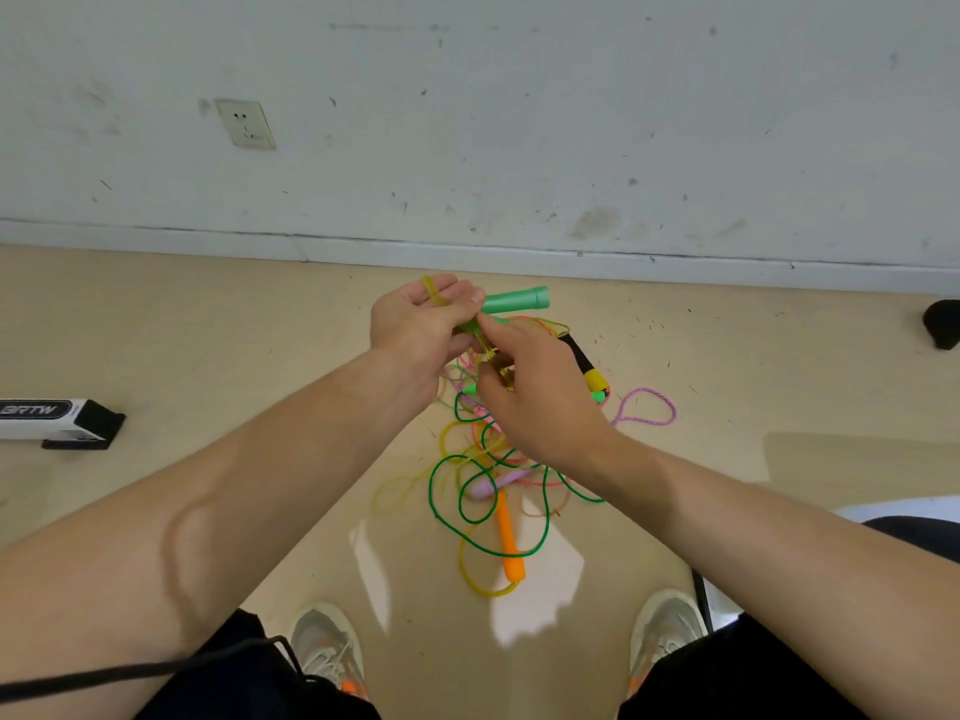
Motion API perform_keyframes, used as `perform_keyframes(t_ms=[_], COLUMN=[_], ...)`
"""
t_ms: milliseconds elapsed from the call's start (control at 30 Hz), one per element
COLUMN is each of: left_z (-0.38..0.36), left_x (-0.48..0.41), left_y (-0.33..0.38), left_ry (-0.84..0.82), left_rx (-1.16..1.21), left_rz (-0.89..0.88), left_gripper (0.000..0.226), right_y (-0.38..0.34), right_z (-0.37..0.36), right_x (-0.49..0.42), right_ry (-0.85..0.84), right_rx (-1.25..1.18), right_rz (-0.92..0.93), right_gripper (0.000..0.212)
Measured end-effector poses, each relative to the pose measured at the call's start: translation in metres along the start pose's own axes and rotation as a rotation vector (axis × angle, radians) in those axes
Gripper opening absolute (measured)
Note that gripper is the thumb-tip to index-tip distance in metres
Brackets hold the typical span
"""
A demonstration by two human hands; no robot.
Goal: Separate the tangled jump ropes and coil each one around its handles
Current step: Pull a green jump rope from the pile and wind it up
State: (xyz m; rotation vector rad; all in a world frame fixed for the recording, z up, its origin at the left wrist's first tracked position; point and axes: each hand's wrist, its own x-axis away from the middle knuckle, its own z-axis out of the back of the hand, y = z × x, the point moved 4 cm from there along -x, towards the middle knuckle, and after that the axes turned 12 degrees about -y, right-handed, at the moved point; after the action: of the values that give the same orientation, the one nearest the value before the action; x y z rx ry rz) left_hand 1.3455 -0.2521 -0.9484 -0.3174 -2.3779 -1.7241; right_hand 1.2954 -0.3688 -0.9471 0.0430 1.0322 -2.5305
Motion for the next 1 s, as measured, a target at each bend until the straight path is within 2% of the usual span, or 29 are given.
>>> perform_keyframes(t_ms=[67,167,233,333,433,500,567,667,767,867,933,1000], left_z=[0.0,0.0,-0.001,0.001,0.005,0.008,0.009,0.008,0.006,0.004,0.002,0.001], left_x=[-0.002,-0.004,-0.004,-0.006,-0.006,-0.005,-0.003,0.002,0.007,0.013,0.016,0.016], left_y=[0.002,0.006,0.01,0.016,0.023,0.028,0.032,0.037,0.041,0.043,0.042,0.04], left_ry=[0.011,0.014,0.004,-0.045,-0.134,-0.198,-0.27,-0.408,-0.537,-0.644,-0.695,-0.708], left_rx=[0.009,0.04,0.039,0.044,0.034,-0.019,-0.078,-0.198,-0.383,-0.626,-0.756,-0.857], left_rz=[-0.006,-0.013,-0.001,0.025,0.049,0.058,0.062,0.082,0.089,0.067,0.049,0.011], left_gripper=[0.04,0.04,0.038,0.03,0.026,0.028,0.027,0.028,0.032,0.034,0.034,0.034], right_y=[-0.002,0.008,0.017,0.025,0.034,0.041,0.048,0.054,0.055,0.05,0.049,0.051], right_z=[0.002,0.002,-0.002,-0.007,-0.004,0.002,0.008,0.018,0.027,0.03,0.03,0.032], right_x=[0.003,0.005,0.002,0.001,0.0,-0.003,-0.006,-0.008,-0.01,-0.012,-0.013,-0.014], right_ry=[0.073,0.128,0.015,-0.275,-0.363,-0.33,-0.313,-0.353,-0.398,-0.503,-0.533,-0.529], right_rx=[-0.105,-0.425,-0.568,-0.671,-0.79,-0.809,-0.809,-0.742,-0.661,-0.463,-0.436,-0.423], right_rz=[-0.018,-0.206,-0.291,-0.282,-0.334,-0.34,-0.333,-0.301,-0.287,-0.219,-0.208,-0.227], right_gripper=[0.023,0.012,0.004,0.028,0.047,0.043,0.03,0.016,0.024,0.029,0.034,0.029])
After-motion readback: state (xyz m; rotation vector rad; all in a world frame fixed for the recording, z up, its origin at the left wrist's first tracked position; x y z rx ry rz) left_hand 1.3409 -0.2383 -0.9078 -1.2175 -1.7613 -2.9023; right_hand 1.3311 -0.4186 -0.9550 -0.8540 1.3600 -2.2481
